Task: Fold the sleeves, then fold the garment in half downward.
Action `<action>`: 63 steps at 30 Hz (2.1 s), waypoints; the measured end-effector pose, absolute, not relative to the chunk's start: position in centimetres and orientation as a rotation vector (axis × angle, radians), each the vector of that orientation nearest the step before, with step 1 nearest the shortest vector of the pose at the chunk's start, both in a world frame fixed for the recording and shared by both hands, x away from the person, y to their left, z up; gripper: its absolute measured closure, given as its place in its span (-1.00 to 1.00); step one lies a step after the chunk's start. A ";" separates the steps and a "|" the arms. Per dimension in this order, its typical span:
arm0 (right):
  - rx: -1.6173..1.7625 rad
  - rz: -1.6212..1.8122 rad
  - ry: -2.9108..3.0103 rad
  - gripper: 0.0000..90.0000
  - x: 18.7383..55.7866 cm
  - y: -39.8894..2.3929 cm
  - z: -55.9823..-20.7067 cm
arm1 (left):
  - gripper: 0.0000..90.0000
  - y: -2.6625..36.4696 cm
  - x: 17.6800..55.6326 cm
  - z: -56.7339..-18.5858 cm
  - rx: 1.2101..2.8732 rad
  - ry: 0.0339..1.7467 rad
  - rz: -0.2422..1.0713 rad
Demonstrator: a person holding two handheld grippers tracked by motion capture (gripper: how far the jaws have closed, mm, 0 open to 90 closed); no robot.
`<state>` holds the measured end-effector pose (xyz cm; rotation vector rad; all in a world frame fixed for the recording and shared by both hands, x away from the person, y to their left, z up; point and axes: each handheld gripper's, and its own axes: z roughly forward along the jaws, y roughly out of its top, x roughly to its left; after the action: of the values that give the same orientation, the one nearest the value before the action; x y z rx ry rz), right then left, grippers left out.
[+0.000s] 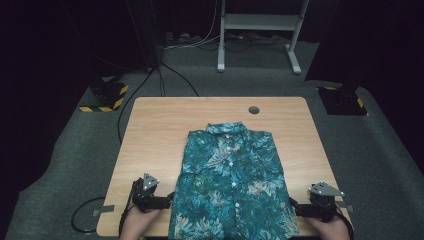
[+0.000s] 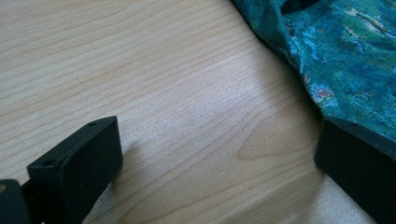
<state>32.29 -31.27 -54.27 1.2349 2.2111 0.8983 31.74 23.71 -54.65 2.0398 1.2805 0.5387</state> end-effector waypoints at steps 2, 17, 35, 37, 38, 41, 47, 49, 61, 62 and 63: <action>1.248 0.906 2.220 -0.99 32.4 -31.3 -54.3 | -0.97 23.7 31.7 -54.7 2.041 1.281 0.540; 1.303 0.925 2.236 -1.00 32.7 -31.7 -54.3 | -0.97 23.7 31.7 -54.7 2.039 1.280 0.539; 1.222 1.069 2.193 -0.99 32.1 -32.0 -52.5 | -0.96 25.0 30.8 -52.4 1.893 1.163 0.468; 1.209 1.075 2.195 -0.99 32.3 -31.9 -52.1 | -0.96 24.9 31.2 -51.8 1.881 1.144 0.464; 1.210 1.077 2.202 -0.99 32.5 -31.8 -52.0 | -0.96 24.8 31.5 -51.5 1.891 1.137 0.465; 1.181 1.062 2.222 -0.99 33.2 -31.4 -51.6 | -0.96 24.5 32.5 -50.7 1.891 1.128 0.443; 1.124 1.086 2.237 -0.99 34.5 -30.2 -50.7 | -0.96 22.7 34.1 -49.5 1.934 1.088 0.418; 1.104 1.080 2.238 -0.99 35.0 -29.8 -50.4 | -0.96 22.0 34.5 -49.1 1.945 1.066 0.406; 1.084 1.116 2.263 -1.00 37.9 -27.6 -48.1 | -0.96 19.1 37.9 -48.2 2.002 1.084 0.363; 1.070 1.114 2.265 -1.00 38.1 -27.4 -48.0 | -0.96 19.0 38.3 -48.1 1.996 1.099 0.366; 1.060 1.110 2.268 -1.00 38.4 -27.2 -47.8 | -0.96 18.9 38.6 -48.0 1.990 1.105 0.366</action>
<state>38.35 -27.22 -47.81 1.0598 2.2680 1.1098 38.56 18.95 -48.03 1.9898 1.1048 0.3659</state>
